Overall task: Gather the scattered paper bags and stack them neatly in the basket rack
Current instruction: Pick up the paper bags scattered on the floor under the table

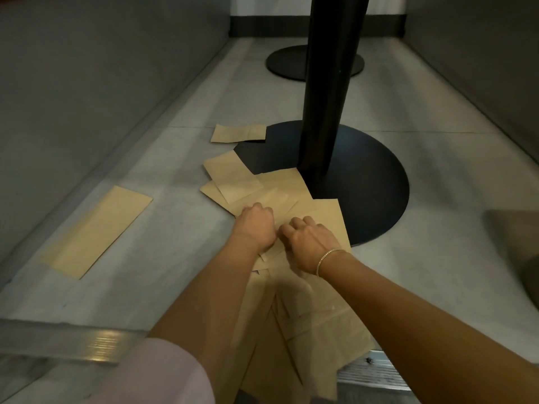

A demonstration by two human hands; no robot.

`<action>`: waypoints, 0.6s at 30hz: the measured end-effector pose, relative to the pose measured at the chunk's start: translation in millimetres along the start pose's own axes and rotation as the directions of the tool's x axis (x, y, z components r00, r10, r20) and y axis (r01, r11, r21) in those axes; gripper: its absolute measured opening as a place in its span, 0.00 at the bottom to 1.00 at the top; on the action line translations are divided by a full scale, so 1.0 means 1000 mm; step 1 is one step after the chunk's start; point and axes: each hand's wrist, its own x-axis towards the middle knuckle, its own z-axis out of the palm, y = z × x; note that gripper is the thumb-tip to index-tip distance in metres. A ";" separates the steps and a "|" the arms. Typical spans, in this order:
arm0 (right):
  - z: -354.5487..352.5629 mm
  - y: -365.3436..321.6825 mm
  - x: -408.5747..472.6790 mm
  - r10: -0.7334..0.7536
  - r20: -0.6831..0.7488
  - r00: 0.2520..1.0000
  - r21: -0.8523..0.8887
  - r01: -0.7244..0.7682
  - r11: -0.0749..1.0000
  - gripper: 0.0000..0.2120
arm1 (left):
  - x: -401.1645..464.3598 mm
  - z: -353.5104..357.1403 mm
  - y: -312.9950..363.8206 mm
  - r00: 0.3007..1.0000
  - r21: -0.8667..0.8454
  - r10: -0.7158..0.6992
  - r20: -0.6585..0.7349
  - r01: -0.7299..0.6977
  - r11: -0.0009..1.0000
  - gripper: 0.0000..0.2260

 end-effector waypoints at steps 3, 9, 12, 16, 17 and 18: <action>0.006 -0.002 0.011 -0.046 0.005 0.999 -0.022 0.046 0.999 0.23 | 0.000 -0.001 -0.002 0.999 -0.122 -0.035 -0.021 0.032 0.992 0.17; 0.012 -0.002 0.019 -0.062 -0.019 0.998 -0.086 0.060 0.994 0.17 | 0.002 0.006 -0.010 0.999 -0.104 0.028 -0.034 -0.031 0.994 0.20; 0.009 0.001 0.022 -0.039 -0.022 0.999 -0.037 0.038 0.999 0.16 | 0.004 0.004 -0.010 0.996 -0.011 0.053 -0.066 -0.054 0.998 0.20; 0.001 0.003 0.019 -0.021 0.040 0.999 -0.022 0.022 1.000 0.15 | 0.008 0.007 -0.009 0.995 0.011 0.038 -0.092 -0.037 0.999 0.15; 0.000 0.004 0.018 -0.023 0.052 0.998 -0.049 0.026 0.998 0.14 | 0.009 0.006 -0.010 0.996 0.002 0.029 -0.089 -0.029 1.000 0.15; -0.002 0.004 0.015 -0.024 0.052 0.998 -0.078 0.028 0.997 0.14 | 0.009 0.006 -0.011 0.996 -0.004 0.032 -0.087 -0.033 0.999 0.15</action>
